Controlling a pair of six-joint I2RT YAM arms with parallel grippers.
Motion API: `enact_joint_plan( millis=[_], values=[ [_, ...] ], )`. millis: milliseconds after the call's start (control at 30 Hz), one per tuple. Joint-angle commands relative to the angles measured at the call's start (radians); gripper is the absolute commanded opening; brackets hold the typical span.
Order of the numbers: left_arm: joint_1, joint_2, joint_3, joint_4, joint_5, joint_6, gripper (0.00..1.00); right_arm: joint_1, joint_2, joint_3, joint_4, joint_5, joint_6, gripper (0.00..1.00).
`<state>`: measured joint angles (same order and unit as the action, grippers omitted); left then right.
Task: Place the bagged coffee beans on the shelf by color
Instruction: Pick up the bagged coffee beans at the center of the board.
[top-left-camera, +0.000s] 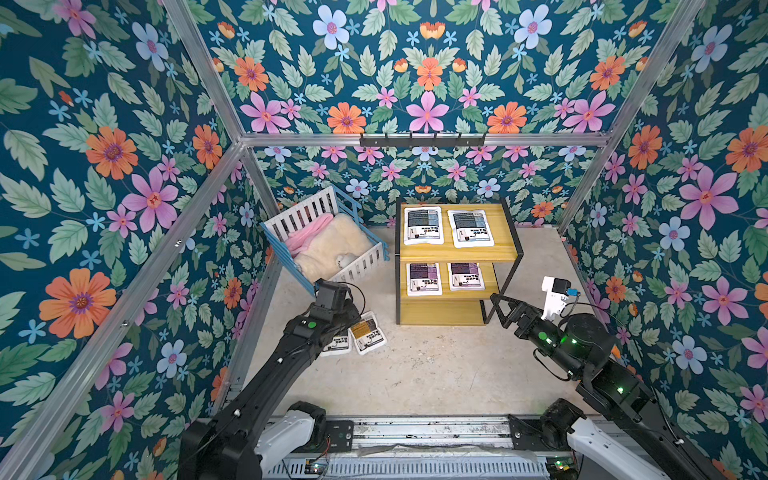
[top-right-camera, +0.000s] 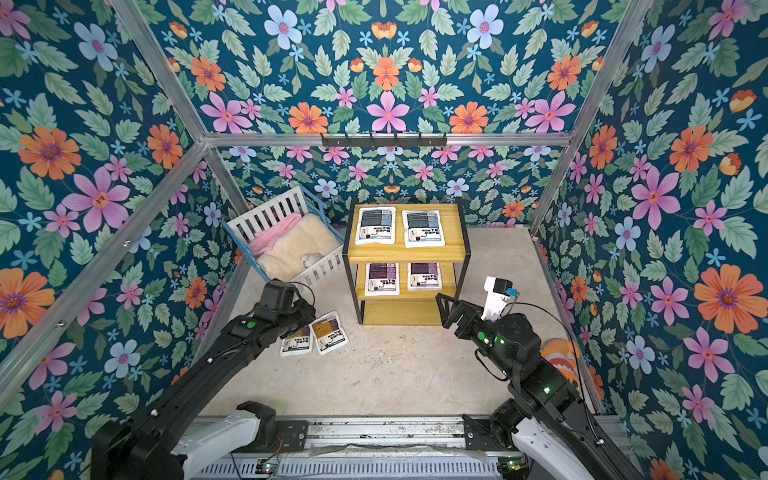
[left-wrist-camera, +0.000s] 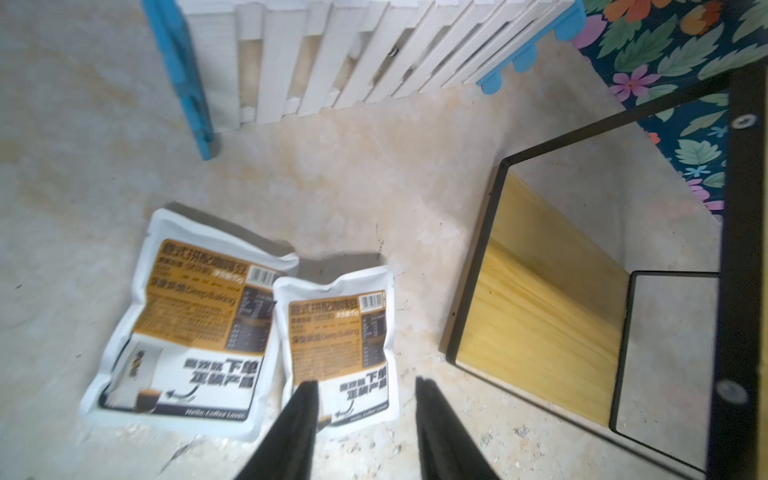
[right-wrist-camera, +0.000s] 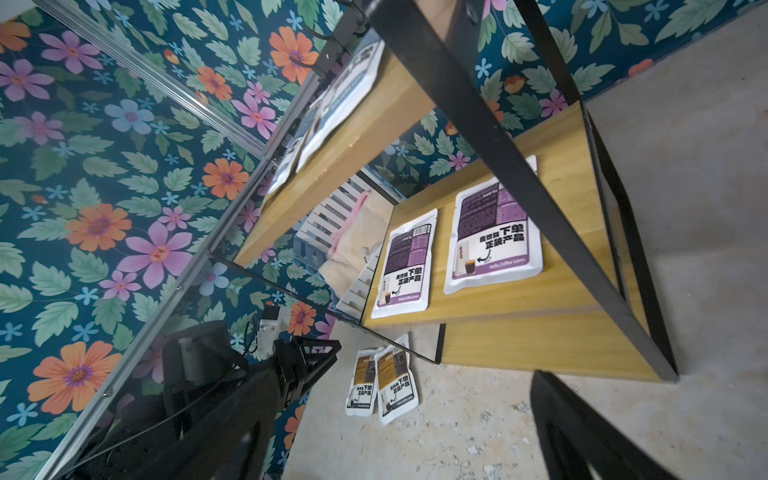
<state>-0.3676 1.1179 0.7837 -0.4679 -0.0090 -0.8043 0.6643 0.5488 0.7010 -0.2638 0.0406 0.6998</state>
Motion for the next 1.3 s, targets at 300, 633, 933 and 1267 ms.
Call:
enact_joint_plan(
  millis=[300,633,933,1267],
  values=[
    [-0.048,0.349,0.154,0.063,-0.143,0.024,0.42,-0.001,-0.033,-0.080,-0.087,0.190,-0.079,0.99],
    [-0.065,0.551,0.184,0.129,-0.210,0.089,0.38,-0.001,-0.158,-0.134,-0.033,0.098,-0.107,0.99],
    [-0.163,0.523,0.085,0.158,-0.197,0.057,0.34,0.000,-0.119,-0.128,0.029,-0.023,-0.132,0.99],
    [-0.328,0.277,-0.166,0.184,-0.199,-0.125,0.31,-0.001,-0.093,-0.226,0.108,-0.137,-0.051,0.99]
  ],
)
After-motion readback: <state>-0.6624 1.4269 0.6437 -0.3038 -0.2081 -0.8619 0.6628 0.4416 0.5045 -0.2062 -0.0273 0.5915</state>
